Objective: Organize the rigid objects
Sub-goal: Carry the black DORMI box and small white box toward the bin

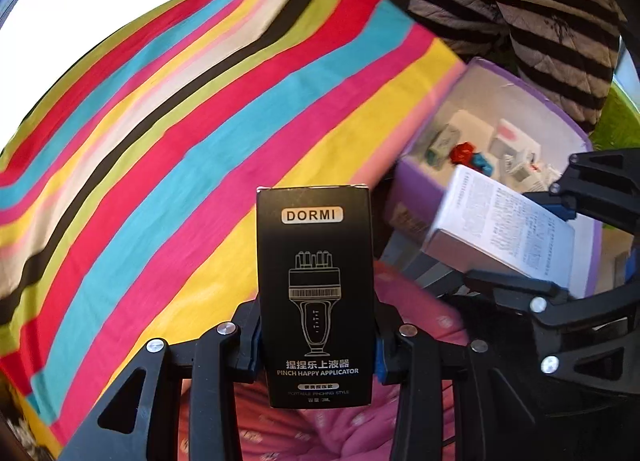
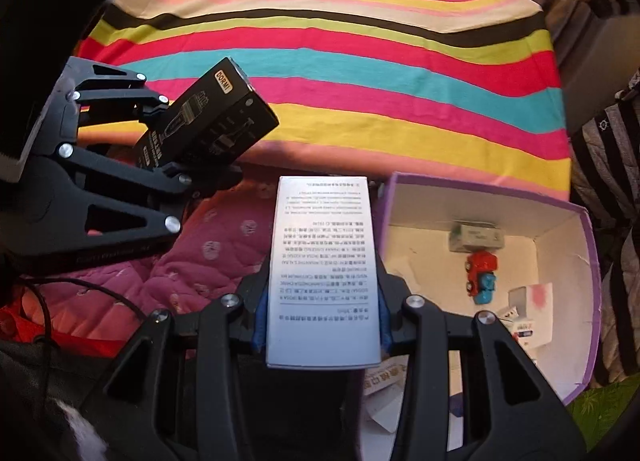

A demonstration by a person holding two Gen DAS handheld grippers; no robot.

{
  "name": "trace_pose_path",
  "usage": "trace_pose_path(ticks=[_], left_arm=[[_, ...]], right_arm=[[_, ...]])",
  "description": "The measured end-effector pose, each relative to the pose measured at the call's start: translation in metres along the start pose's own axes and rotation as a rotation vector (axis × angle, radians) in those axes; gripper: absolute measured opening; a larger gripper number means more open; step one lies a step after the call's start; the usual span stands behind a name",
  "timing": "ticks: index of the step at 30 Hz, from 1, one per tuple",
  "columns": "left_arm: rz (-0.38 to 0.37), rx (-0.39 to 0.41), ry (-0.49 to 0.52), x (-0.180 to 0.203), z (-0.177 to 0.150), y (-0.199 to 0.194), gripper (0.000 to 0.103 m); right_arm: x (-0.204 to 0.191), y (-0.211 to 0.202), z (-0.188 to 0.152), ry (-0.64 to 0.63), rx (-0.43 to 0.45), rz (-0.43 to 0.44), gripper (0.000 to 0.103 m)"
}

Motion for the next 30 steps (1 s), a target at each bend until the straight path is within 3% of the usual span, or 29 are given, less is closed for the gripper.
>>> trace_pose_path(ticks=[9,17,23,30], left_arm=[[-0.054,0.004,0.118,0.060,0.040,0.012,0.040],[-0.100,-0.008,0.205,0.111,0.070,0.034,0.040],[-0.143,-0.026,0.235,0.144,0.082,0.056,0.040],[-0.137,-0.052,0.266,0.169,0.081,0.079,0.040]], right_arm=[[0.052,-0.004,-0.019,0.109,-0.011,-0.060,0.045],[0.100,0.010,-0.052,0.241,-0.078,-0.121,0.045],[0.144,0.022,-0.074,0.354,-0.114,-0.167,0.045],[0.166,0.037,-0.097,0.441,-0.154,-0.169,0.045]])
Point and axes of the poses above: each gripper's, at about its wrist camera, not at the fingertips, and y roughly the way its jaws point, x to its right, z to its top, the point moved 7 cm from there along y, roughly the way its jaws point, and after that the axes turned 6 degrees about -x, right-handed, at the moved point
